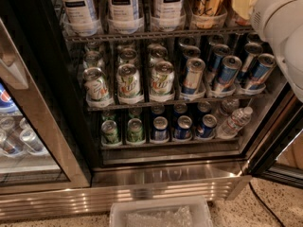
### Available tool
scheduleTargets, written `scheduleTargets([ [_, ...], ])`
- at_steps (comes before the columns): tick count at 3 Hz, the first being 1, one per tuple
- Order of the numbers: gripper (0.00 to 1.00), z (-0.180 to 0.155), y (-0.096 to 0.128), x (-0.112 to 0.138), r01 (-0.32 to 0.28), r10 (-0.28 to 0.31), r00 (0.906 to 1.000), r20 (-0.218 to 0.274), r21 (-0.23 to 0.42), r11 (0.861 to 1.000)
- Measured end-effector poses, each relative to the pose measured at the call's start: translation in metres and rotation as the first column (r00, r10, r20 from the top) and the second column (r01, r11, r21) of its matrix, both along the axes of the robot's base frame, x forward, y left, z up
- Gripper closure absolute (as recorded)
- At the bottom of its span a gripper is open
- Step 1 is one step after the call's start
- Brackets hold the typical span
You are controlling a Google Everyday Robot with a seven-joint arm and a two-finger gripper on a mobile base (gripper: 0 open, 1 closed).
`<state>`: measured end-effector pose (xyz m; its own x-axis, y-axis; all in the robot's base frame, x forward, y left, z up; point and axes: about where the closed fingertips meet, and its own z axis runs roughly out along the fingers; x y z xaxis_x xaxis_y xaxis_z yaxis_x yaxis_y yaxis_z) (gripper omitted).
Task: Pick coke can from top shelf of fridge
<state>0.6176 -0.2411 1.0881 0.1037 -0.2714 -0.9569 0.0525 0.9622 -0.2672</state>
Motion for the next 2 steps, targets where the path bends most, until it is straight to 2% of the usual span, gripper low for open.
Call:
scheduleTargets([
  [1, 0.58, -0.0025, -0.0001, 0.0017, -0.005, 0.005, 1.0000, -0.004, 0.025, 1.000],
  [2, 0.81, -0.0025, -0.0001, 0.0017, -0.005, 0.005, 1.0000, -0.004, 0.025, 1.000],
])
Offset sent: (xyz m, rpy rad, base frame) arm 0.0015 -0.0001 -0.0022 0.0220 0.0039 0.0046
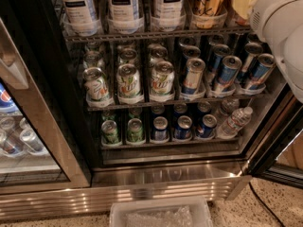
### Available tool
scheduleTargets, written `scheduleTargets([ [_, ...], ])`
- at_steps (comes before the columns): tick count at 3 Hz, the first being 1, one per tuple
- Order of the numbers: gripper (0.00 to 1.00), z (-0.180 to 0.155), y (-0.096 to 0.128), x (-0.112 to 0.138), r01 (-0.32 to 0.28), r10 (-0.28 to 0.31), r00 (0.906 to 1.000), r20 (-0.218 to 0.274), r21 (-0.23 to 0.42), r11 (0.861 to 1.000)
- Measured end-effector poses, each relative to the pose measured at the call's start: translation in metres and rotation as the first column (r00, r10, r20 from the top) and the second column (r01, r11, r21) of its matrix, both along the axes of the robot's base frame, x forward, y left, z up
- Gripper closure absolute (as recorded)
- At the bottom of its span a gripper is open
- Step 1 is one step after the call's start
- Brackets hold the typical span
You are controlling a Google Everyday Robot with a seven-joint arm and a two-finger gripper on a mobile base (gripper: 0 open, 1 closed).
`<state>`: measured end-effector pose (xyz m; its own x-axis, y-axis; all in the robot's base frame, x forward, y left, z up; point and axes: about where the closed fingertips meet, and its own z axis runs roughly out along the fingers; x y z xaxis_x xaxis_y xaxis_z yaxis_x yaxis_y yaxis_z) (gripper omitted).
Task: Pick coke can from top shelf of fridge
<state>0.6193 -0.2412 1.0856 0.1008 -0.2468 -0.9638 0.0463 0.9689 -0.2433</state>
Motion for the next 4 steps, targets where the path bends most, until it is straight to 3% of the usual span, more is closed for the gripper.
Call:
scheduleTargets([
  [1, 1.00, 0.000, 0.000, 0.000, 0.000, 0.000, 1.0000, 0.000, 0.000, 1.000],
  [2, 1.00, 0.002, -0.002, -0.002, 0.002, -0.002, 1.0000, -0.005, -0.008, 1.000],
  [3, 1.00, 0.023, 0.001, -0.008, -0.021, 0.021, 0.9993, 0.030, 0.012, 1.000],
  [4, 1.00, 0.053, 0.009, -0.018, -0.068, 0.062, 0.9933, 0.098, 0.060, 0.996],
])
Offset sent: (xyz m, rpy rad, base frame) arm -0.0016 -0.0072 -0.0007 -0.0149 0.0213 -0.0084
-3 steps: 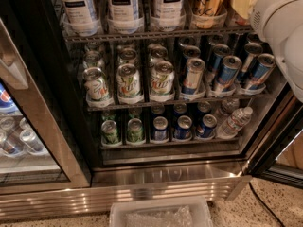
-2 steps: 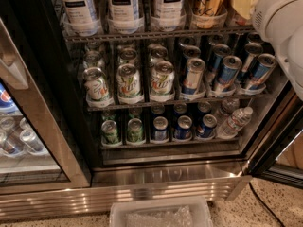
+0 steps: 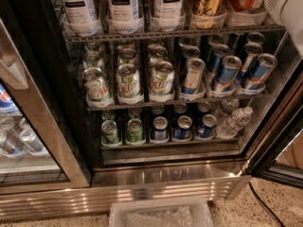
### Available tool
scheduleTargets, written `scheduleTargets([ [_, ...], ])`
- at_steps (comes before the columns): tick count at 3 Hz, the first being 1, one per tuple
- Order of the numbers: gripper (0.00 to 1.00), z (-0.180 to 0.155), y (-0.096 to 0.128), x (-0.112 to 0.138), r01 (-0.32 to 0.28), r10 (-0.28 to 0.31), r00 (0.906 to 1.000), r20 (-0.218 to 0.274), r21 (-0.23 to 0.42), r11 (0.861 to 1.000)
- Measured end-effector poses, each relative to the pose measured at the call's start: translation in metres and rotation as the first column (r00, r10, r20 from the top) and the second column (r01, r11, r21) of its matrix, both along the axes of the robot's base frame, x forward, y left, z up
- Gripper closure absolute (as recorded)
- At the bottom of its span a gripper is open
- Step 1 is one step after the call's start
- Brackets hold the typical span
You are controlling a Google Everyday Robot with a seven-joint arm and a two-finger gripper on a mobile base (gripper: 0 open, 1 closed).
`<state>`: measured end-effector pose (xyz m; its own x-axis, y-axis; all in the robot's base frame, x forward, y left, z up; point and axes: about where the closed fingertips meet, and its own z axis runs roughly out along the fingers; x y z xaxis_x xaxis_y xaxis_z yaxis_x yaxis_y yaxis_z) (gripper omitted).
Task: Pick coke can from top shelf of fridge
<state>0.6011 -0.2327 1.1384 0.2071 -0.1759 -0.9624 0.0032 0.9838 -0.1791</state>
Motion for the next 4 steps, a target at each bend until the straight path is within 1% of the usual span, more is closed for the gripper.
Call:
scheduleTargets([
  [1, 1.00, 0.019, 0.012, -0.010, -0.067, 0.065, 0.9970, 0.042, 0.049, 0.997],
  [2, 1.00, 0.013, 0.020, -0.024, -0.144, 0.147, 0.9891, -0.012, 0.135, 0.980],
  [3, 1.00, -0.023, 0.040, -0.053, -0.225, 0.269, 0.9498, -0.160, 0.248, 0.942],
  [4, 1.00, -0.038, 0.045, -0.068, -0.248, 0.311, 0.9273, -0.209, 0.278, 0.928],
])
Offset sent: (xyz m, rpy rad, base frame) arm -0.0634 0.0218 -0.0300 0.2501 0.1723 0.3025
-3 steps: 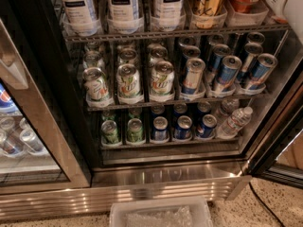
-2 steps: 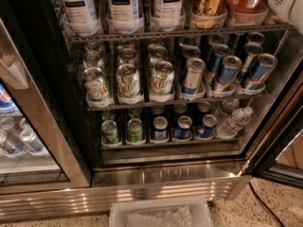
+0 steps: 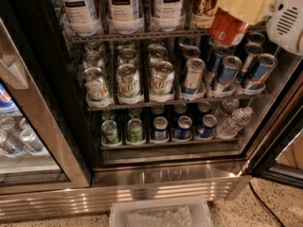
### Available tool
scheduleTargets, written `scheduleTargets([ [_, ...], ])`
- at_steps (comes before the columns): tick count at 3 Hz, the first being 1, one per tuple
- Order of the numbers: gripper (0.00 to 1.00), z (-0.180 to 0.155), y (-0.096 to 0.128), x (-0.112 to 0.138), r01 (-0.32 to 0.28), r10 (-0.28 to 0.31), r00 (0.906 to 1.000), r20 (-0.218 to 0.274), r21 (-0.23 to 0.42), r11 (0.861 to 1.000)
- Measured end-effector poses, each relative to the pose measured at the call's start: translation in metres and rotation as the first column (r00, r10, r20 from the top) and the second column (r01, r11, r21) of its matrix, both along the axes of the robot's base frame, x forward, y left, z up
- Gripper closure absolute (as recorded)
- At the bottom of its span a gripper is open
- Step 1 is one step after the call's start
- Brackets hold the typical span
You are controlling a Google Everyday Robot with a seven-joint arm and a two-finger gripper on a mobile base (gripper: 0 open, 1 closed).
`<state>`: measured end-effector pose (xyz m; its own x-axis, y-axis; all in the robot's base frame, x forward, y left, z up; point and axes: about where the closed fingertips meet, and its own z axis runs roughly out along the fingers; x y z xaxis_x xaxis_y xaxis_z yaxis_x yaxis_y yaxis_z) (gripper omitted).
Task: Pick coke can from top shelf of fridge
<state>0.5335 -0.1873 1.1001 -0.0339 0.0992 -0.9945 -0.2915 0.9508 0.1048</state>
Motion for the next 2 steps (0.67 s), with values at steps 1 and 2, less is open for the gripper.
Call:
scheduleTargets([
  [1, 1.00, -0.0044, 0.0128, -0.0251, -0.071, 0.070, 0.9959, -0.057, -0.008, 0.997],
  [2, 1.00, -0.0044, 0.0128, -0.0251, -0.071, 0.070, 0.9959, -0.057, -0.008, 0.997],
])
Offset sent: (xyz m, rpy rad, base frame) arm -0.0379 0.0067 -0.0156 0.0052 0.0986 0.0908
